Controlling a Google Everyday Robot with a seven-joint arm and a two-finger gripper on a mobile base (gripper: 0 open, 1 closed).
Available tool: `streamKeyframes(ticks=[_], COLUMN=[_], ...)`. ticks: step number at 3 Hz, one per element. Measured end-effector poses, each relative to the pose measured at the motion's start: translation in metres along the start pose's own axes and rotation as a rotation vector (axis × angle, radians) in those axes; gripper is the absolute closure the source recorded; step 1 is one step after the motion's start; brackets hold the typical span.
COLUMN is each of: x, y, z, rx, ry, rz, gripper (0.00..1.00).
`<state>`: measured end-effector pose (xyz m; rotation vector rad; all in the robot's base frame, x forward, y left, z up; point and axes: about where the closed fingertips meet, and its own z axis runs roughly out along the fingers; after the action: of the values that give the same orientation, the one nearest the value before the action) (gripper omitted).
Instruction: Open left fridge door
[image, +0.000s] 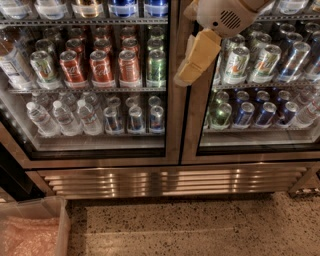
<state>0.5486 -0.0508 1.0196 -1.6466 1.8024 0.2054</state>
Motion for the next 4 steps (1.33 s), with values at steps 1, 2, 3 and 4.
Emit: streamKeyframes(ticks=[1,2,3,4], x=[0.000,0.008,0.023,0.032], y=[0.000,-0.006,-0.014,-0.024], z=[0.000,-0.007,-0.026,-0.031], rx=[0.001,0.051,0.131,0.166], ry=[0.000,0.021,0.068,0.095], rz=[0.000,0.013,0.044,0.071], gripper=[0.00,0.00,0.00,0.00])
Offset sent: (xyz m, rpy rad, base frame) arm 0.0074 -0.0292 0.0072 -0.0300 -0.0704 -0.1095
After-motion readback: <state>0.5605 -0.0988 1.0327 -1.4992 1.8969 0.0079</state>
